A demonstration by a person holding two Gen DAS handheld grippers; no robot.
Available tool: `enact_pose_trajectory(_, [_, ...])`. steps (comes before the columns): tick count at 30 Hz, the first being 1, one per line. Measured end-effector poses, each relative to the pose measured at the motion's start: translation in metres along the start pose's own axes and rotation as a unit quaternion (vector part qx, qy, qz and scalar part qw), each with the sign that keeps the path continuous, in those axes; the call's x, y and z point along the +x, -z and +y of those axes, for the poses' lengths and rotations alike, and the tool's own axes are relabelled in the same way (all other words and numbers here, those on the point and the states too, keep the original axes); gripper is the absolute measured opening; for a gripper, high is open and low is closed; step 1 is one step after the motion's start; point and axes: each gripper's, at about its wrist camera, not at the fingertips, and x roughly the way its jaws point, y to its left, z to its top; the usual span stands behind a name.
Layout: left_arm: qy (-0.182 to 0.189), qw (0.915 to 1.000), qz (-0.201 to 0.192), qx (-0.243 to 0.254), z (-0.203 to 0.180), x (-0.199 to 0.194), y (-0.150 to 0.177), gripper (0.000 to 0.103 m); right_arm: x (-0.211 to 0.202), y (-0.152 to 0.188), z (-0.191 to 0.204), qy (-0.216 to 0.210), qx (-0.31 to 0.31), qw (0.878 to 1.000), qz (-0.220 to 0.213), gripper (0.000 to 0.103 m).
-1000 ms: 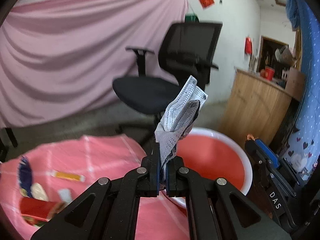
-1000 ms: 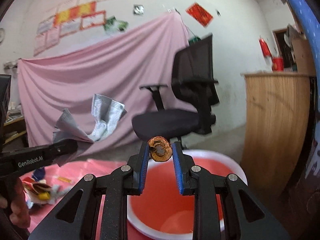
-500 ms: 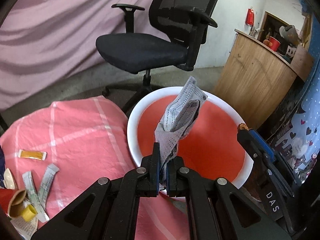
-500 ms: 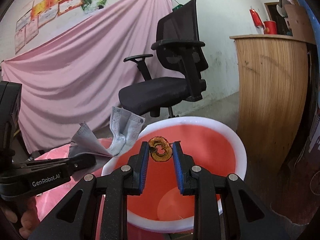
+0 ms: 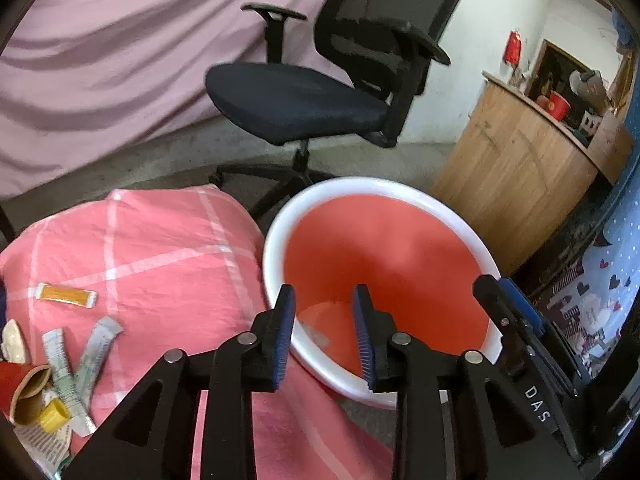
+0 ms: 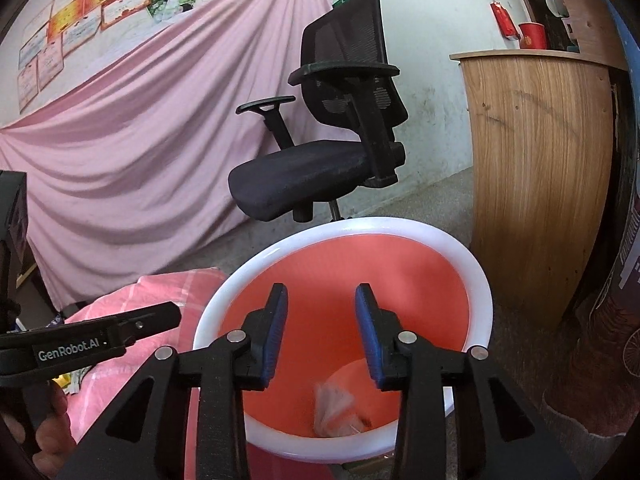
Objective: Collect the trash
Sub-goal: 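Carry both items over the orange bucket and open both grippers, then move both tools back over the trash on the table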
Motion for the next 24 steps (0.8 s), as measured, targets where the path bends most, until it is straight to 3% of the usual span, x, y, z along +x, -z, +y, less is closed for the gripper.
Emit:
enact_pose_trajectory(8, [-0.032, 0.9964, -0.076, -0.019, 0.014, -0.045, 0.006, 0.039, -0.022, -0.010, 0.009, -0.007, -0.005, 0.999, -0.042, 0.051])
enact_pose_trajectory(11, [-0.043, 0.9930, -0.106, -0.027, 0.019, -0.065, 0.010, 0.054, -0.035, -0.014, 0.016, -0.011, -0.012, 0.998, -0.065, 0.057])
enact_pose_trajectory(14, [-0.060, 0.9875, -0.143, -0.030, 0.026, -0.090, 0.016, 0.065, -0.048, -0.018, 0.024, -0.019, -0.017, 0.995, -0.094, 0.079])
enact_pose_trajectory(16, [-0.072, 0.9839, -0.161, -0.031, 0.030, -0.104, 0.020, 0.085, -0.056, -0.020, 0.029, -0.026, -0.020, 0.994, -0.109, 0.081])
enact_pose_trajectory(19, [-0.097, 0.9741, -0.201, -0.036, 0.037, -0.126, 0.032, 0.100, -0.069, -0.023, 0.038, -0.032, -0.030, 0.990, -0.136, 0.095])
enact_pose_trajectory(20, [-0.104, 0.9709, -0.213, -0.037, 0.039, -0.133, 0.036, 0.101, -0.074, -0.023, 0.042, -0.036, -0.032, 0.988, -0.148, 0.103])
enact_pose_trajectory(24, [-0.131, 0.9626, -0.234, -0.038, 0.051, -0.155, 0.050, 0.101, -0.088, -0.023, 0.054, -0.061, -0.041, 0.981, -0.177, 0.103])
